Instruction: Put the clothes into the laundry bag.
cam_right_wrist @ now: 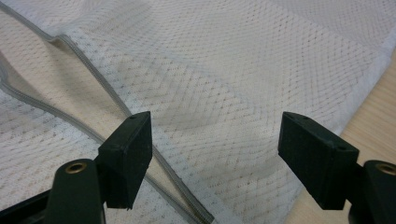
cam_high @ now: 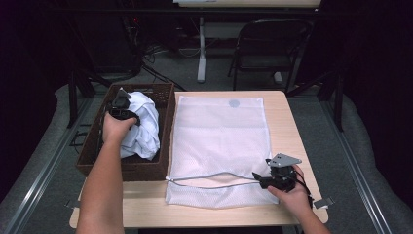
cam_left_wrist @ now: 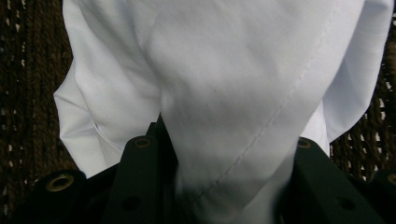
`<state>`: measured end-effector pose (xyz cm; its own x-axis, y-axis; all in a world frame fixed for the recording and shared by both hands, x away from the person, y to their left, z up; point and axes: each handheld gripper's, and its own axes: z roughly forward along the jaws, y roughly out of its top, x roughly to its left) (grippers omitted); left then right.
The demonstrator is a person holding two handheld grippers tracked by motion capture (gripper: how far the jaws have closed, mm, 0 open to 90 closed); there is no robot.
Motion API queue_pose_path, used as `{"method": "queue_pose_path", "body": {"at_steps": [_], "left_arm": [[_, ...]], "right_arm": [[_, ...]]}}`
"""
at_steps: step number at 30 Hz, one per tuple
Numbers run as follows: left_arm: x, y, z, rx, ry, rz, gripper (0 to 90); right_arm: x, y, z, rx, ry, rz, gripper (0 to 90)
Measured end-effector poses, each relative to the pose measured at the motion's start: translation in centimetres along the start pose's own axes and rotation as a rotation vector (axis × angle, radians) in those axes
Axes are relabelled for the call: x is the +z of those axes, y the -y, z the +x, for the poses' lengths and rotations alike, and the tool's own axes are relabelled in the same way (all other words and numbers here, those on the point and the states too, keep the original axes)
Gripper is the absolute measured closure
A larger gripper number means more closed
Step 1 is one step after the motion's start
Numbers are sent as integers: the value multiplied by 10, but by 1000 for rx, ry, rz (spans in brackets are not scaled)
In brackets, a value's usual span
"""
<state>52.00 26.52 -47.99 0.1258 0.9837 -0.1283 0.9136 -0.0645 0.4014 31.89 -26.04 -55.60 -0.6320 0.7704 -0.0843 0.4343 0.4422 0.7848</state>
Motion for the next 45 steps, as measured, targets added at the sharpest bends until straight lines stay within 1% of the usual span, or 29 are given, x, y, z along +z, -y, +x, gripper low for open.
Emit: {"method": "queue_pose_path", "body": {"at_steps": [3,6,8,13,21,25,28,30,33,37,38,43,44,45], "left_arm": [[-7,-1,1,4,3,-7,635],[-13,-1,3,4,14,-11,635],[-17,-1,4,3,19,-12,635],[-26,-2,5,18,26,-21,634],[-36,-3,1,39,34,-25,633],[-39,-2,-1,50,46,-22,632],[-42,-3,-3,66,44,-14,632],[-44,-3,-4,73,46,-19,632],[-49,-3,-6,92,47,-22,632],[-59,-4,-11,129,54,-22,631],[-63,-5,-12,145,60,-14,631],[-77,-7,-21,203,60,15,631],[-80,-7,-23,222,60,26,631],[-82,-7,-25,229,61,28,631]], "right_arm": [[0,0,0,0,1,0,261],[0,0,1,4,1,3,261],[0,0,0,-2,3,3,262],[0,0,1,-1,4,2,261],[0,0,1,-3,4,5,261],[0,0,1,1,4,4,261],[0,0,1,-4,3,4,261],[0,0,1,-6,3,3,261],[0,0,1,-1,3,2,261],[0,0,1,1,5,1,261],[0,0,2,0,5,1,261],[0,0,2,-5,2,2,261],[0,0,2,-7,1,3,261],[0,0,3,-7,0,2,261]]}}
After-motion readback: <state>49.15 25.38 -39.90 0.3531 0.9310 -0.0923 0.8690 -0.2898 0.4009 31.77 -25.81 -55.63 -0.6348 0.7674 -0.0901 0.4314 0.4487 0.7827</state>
